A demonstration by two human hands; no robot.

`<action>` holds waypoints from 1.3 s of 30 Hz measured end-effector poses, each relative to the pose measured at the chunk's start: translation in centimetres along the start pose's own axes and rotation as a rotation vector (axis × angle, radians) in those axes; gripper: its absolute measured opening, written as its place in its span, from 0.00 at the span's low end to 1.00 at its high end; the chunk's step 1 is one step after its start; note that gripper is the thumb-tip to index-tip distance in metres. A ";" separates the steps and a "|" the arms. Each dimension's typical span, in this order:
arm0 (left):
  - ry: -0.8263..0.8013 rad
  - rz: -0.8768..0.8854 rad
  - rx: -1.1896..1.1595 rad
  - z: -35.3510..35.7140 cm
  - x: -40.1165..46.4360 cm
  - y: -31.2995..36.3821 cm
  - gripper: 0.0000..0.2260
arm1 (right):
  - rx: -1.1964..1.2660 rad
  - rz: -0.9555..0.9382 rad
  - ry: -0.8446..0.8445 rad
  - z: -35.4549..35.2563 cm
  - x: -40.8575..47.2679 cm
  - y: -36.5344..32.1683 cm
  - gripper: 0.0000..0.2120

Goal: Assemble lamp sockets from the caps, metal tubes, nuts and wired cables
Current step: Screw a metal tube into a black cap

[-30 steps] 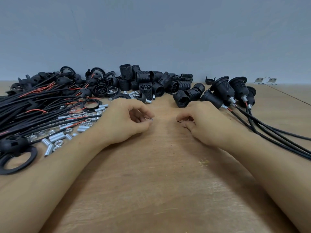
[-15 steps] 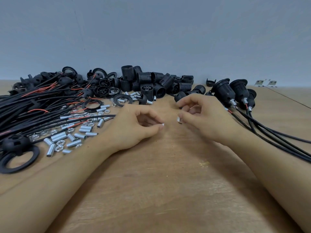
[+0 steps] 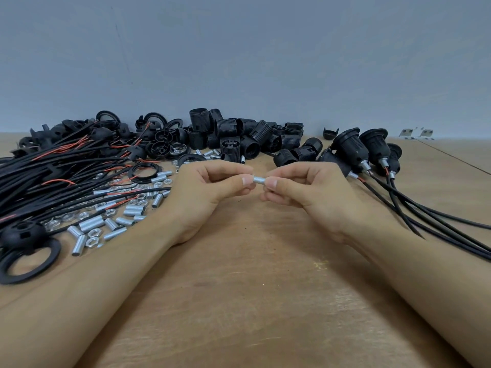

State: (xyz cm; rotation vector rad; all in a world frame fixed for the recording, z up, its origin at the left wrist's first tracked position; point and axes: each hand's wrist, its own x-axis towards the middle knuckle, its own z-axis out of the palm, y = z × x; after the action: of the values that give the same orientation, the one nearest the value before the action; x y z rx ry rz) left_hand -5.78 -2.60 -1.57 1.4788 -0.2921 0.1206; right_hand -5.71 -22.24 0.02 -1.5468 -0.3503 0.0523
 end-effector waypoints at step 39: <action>-0.017 0.181 -0.046 0.0 -0.1 1.0 0.20 | 0.103 0.121 0.107 0.2 0.6 0.2 0.04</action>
State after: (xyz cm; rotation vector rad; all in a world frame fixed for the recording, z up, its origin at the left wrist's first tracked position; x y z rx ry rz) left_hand -6.11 -2.53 -0.67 1.4064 -0.4397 0.2454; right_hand -5.20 -21.85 -0.06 -1.4606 -0.1674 0.0807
